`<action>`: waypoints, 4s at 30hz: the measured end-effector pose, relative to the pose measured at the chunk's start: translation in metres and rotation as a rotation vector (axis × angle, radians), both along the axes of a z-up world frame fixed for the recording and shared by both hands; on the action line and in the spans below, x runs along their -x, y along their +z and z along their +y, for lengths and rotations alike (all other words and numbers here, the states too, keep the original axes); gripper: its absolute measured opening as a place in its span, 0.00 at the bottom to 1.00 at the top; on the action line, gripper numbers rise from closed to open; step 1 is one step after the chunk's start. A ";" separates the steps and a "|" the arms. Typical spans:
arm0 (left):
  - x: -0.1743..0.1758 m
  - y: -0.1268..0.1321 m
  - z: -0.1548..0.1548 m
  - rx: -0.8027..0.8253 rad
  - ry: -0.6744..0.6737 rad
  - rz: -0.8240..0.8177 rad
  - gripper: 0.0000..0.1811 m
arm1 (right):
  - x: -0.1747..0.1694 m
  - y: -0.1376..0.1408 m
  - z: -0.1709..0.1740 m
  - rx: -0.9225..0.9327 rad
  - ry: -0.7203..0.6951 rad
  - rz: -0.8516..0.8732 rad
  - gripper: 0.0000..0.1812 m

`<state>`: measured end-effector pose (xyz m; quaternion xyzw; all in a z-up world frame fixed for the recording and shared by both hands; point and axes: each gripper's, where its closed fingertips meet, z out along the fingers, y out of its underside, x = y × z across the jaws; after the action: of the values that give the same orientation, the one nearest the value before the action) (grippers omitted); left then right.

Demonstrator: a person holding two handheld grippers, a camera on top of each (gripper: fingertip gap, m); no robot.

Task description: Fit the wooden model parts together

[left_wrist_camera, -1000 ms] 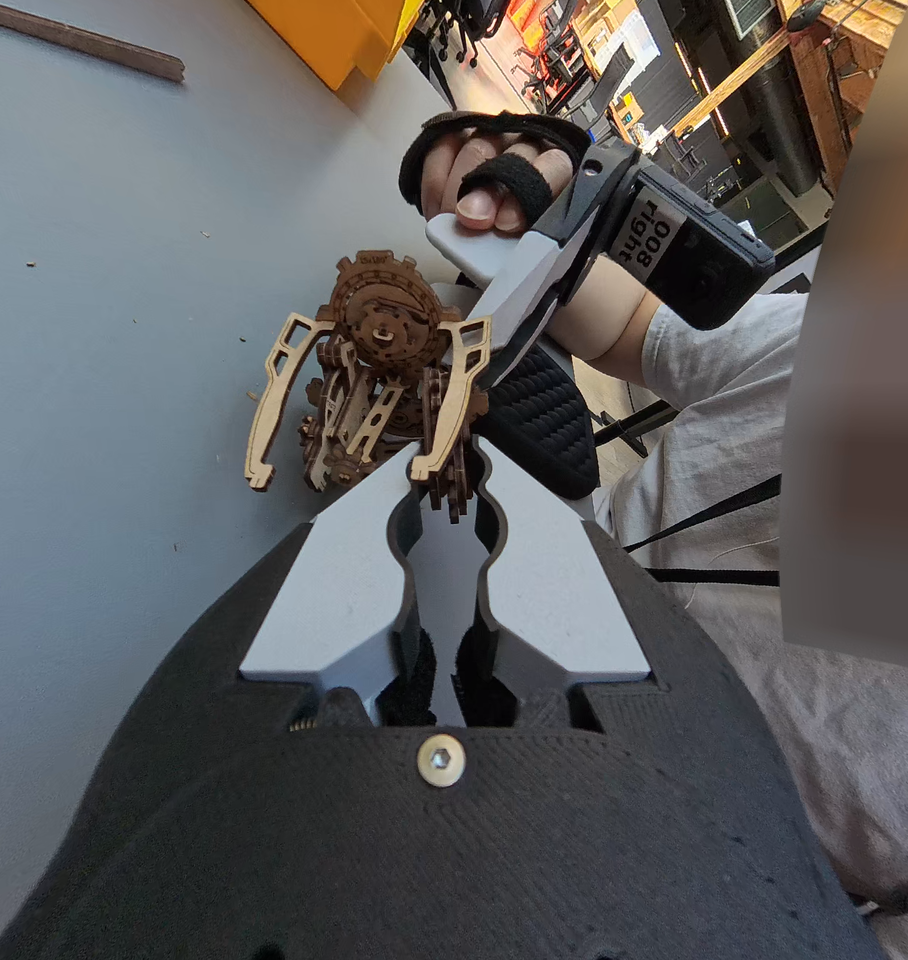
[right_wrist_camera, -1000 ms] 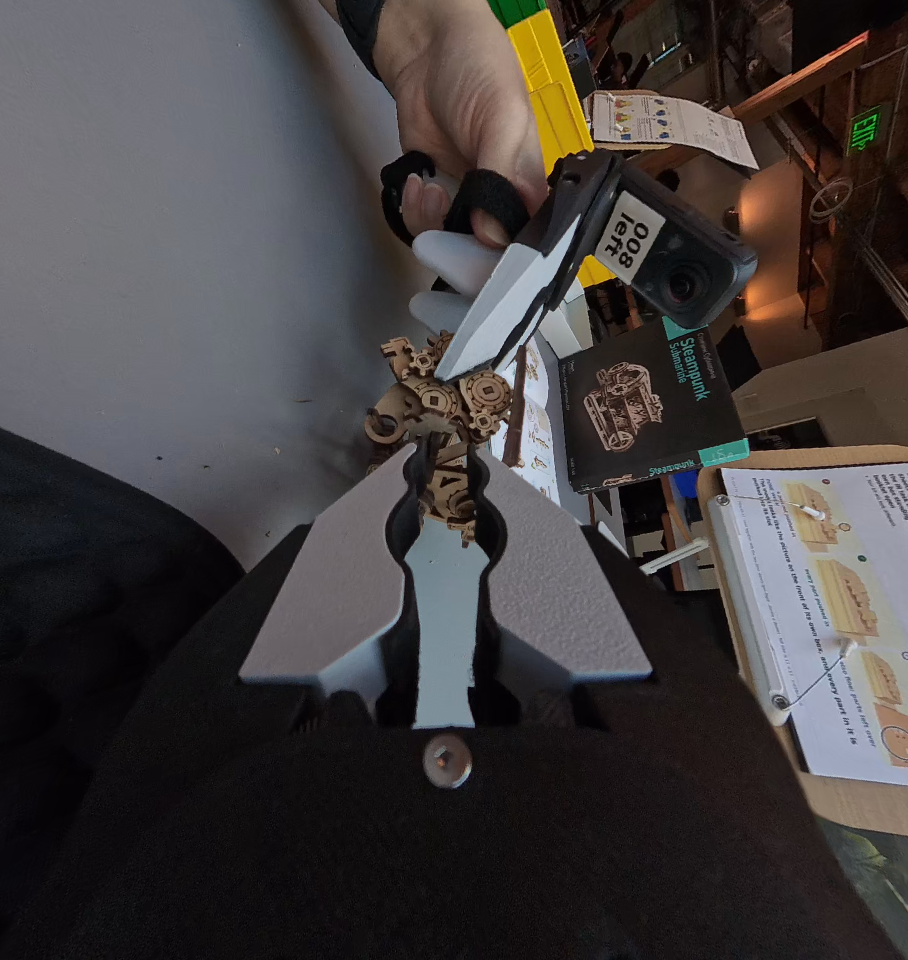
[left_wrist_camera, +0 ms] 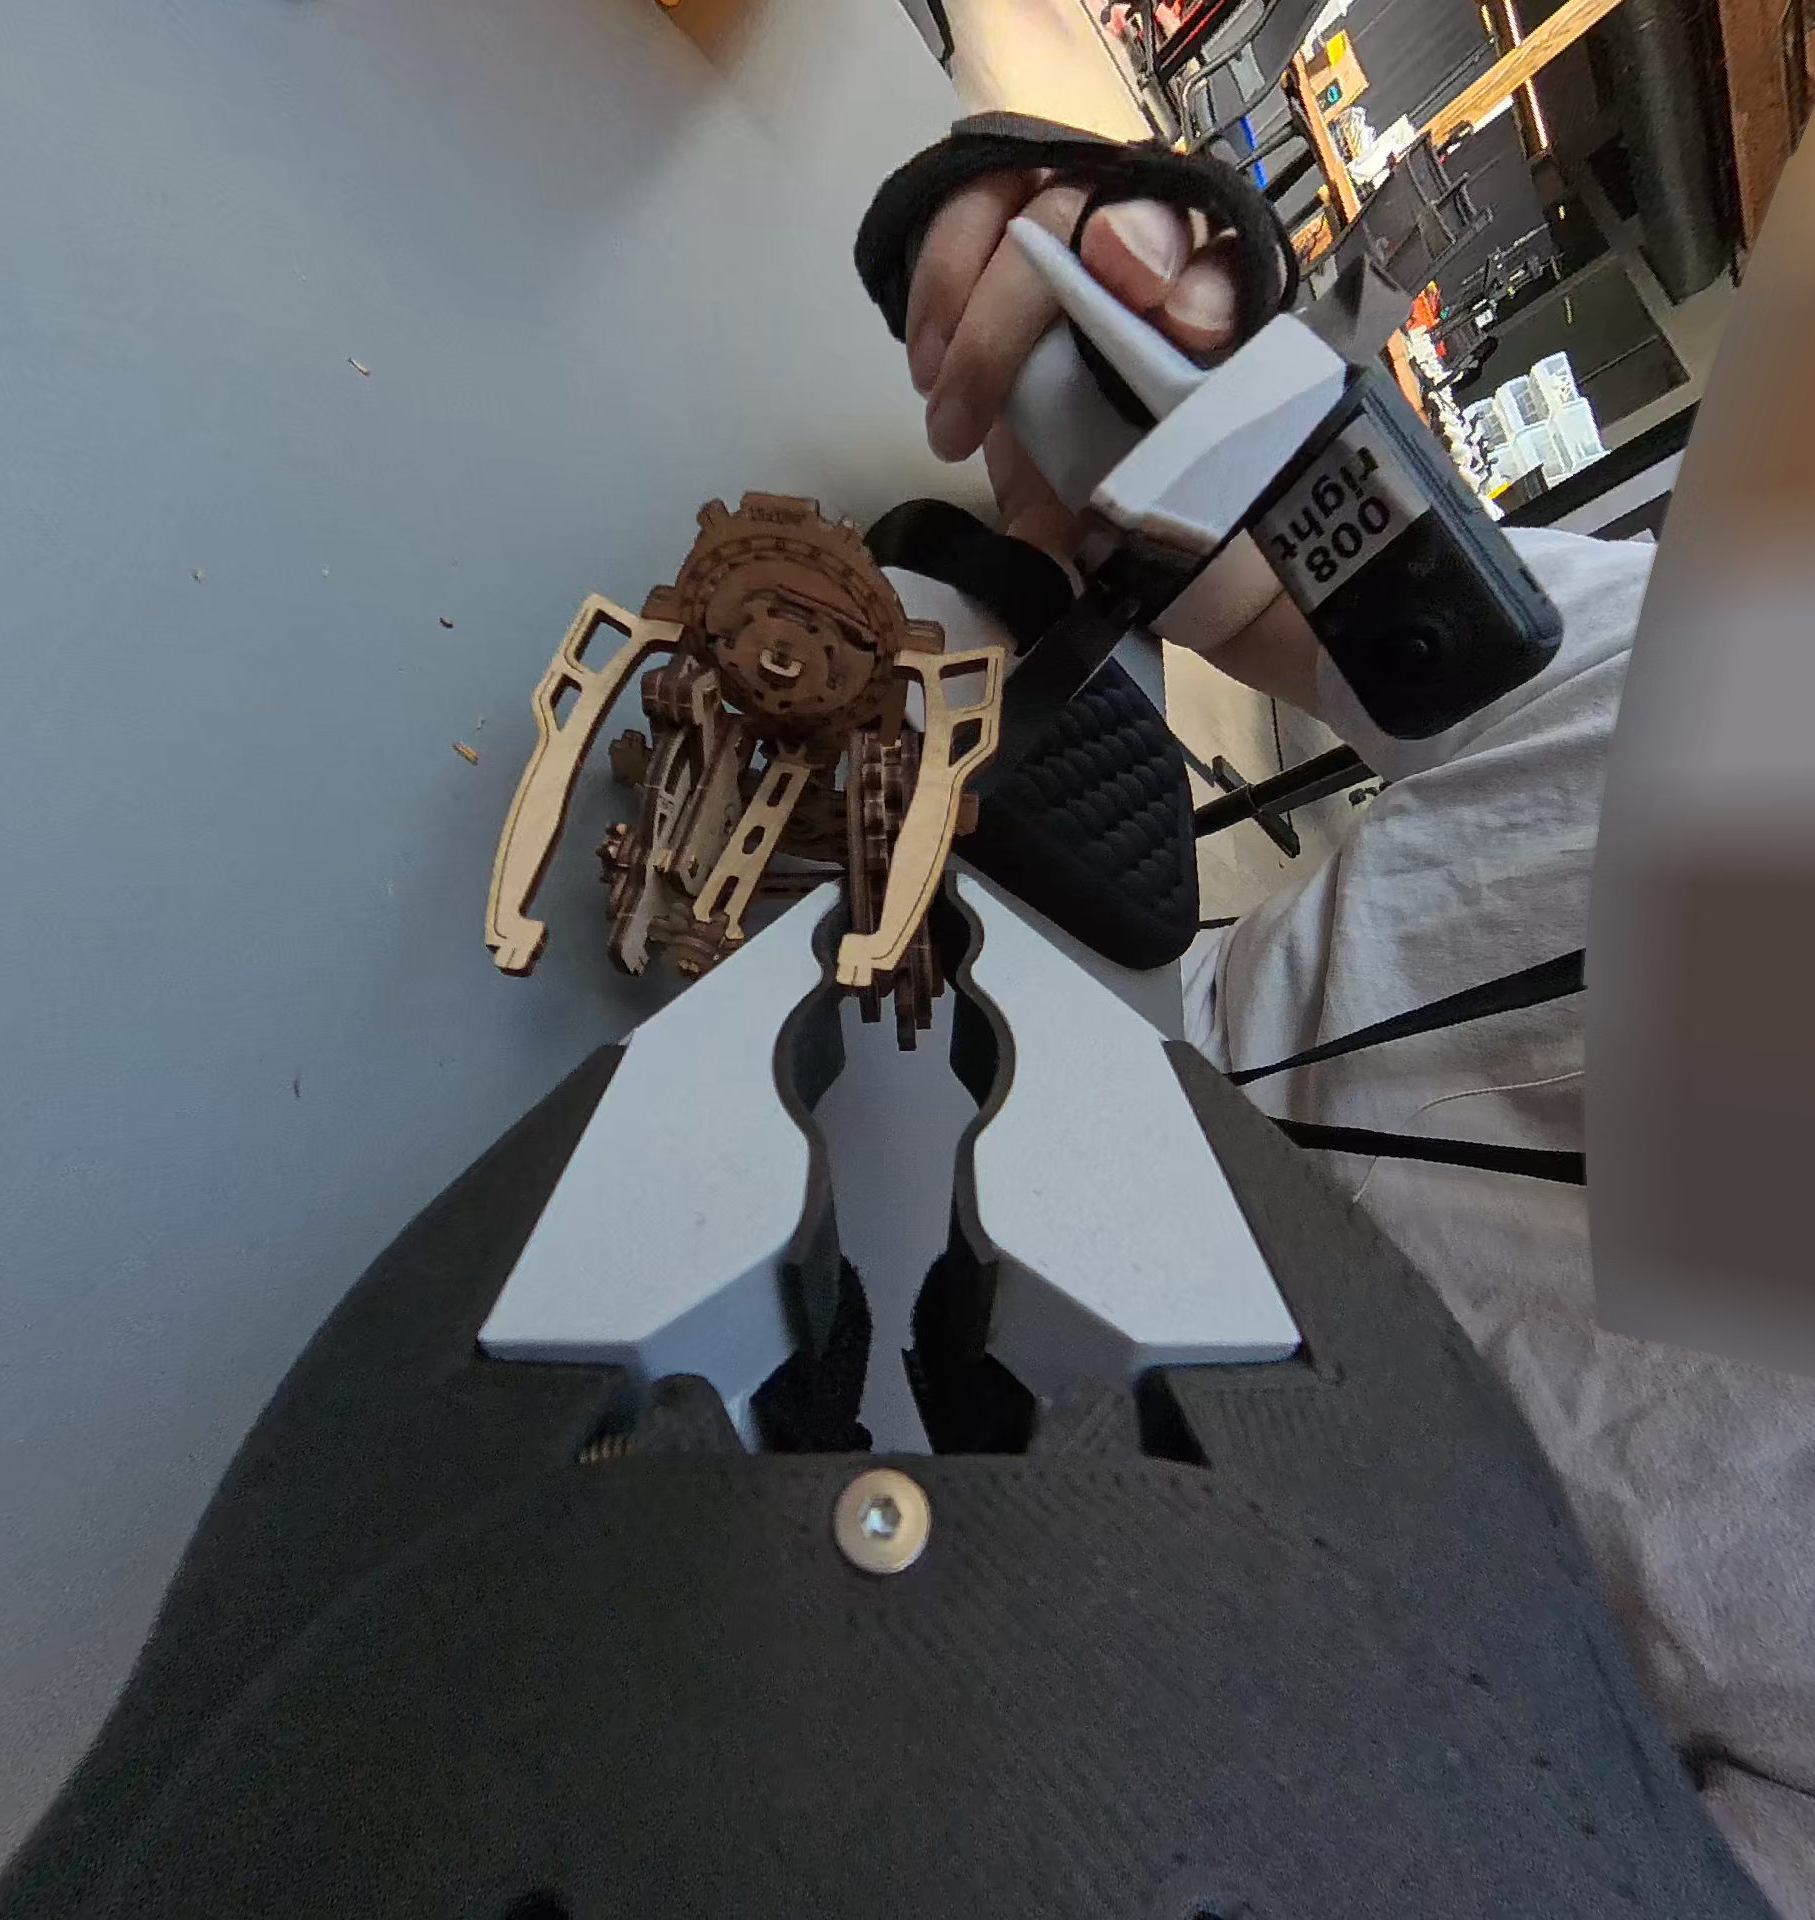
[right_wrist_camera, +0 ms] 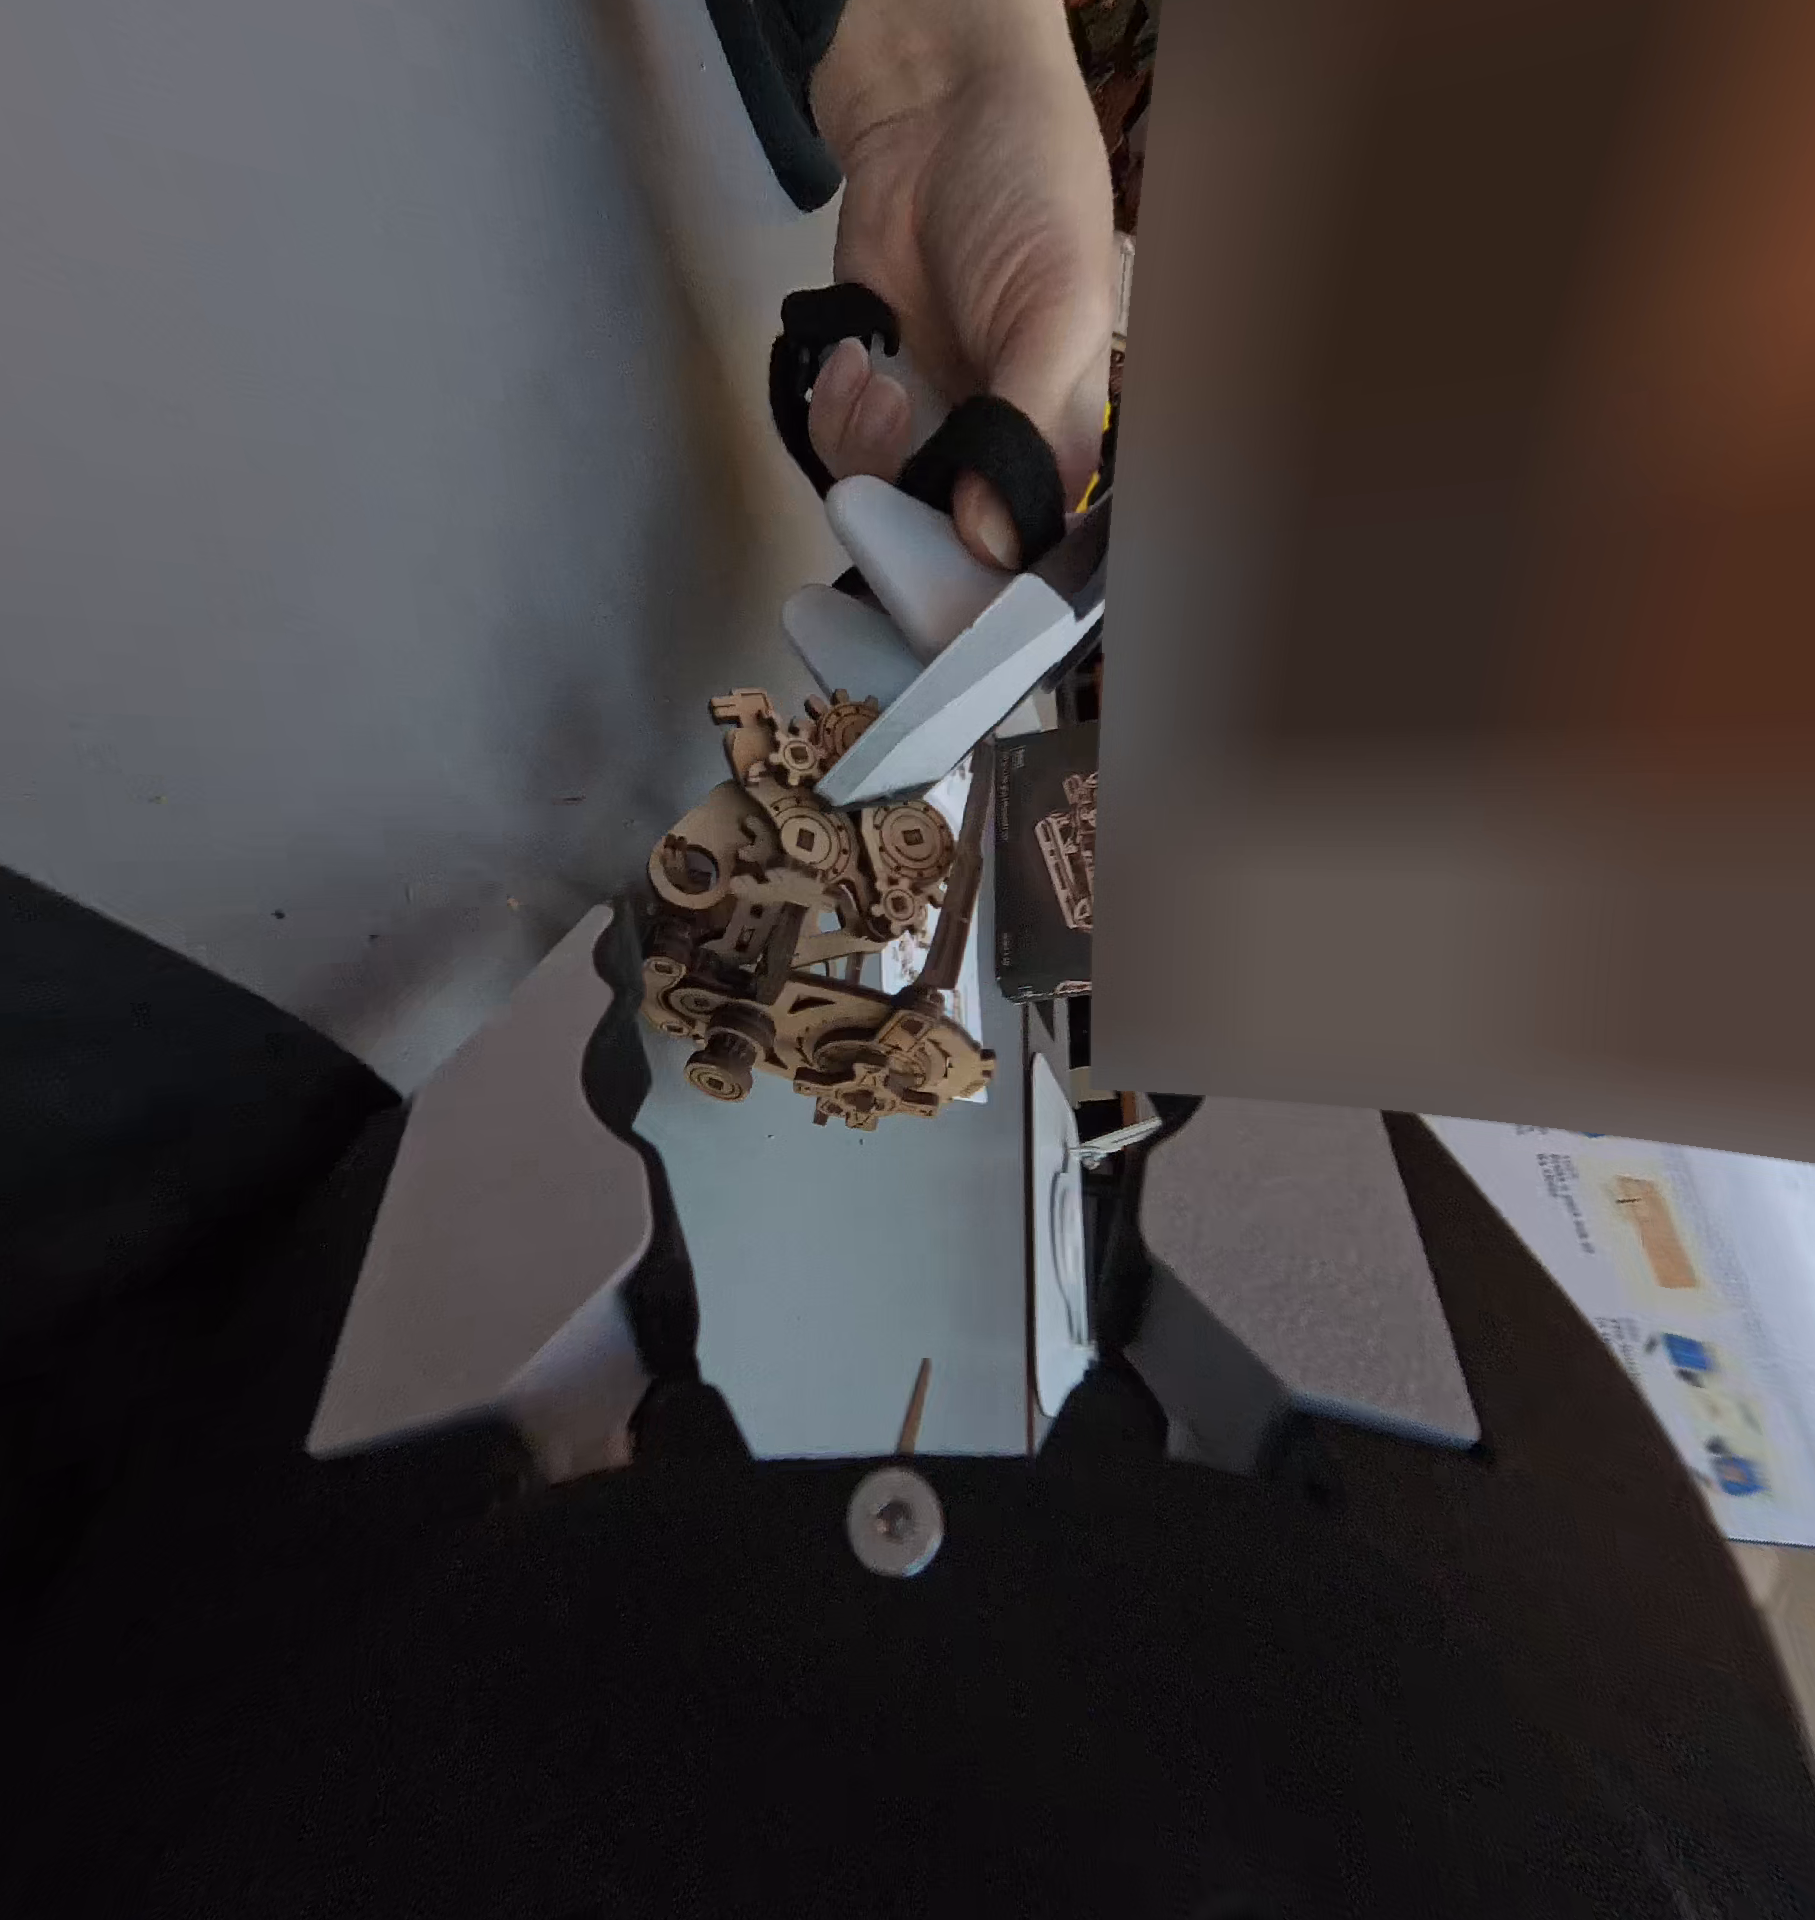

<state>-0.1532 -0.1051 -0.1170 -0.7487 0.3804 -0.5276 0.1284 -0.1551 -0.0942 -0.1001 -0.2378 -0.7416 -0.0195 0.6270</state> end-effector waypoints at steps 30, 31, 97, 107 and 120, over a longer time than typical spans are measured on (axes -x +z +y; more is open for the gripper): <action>-0.007 -0.003 0.012 -0.031 -0.136 0.103 0.07 | 0.008 -0.041 0.017 0.456 0.010 -0.549 0.37; -0.008 -0.003 0.013 -0.029 -0.133 0.088 0.08 | 0.008 -0.040 0.017 0.463 0.012 -0.542 0.37; 0.000 -0.011 0.040 -0.133 0.217 -0.079 0.09 | -0.008 -0.028 0.047 0.566 -0.184 -0.319 0.32; 0.004 -0.015 0.037 -0.127 0.190 -0.060 0.09 | -0.008 -0.028 0.046 0.557 -0.173 -0.314 0.30; 0.004 -0.018 0.037 -0.229 0.159 -0.009 0.09 | -0.003 -0.024 0.039 0.614 -0.151 -0.291 0.28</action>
<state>-0.1570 -0.0686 -0.1351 -0.7545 0.3772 -0.4720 0.2561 -0.1525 -0.0551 -0.1244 -0.4643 -0.7749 0.1243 0.4106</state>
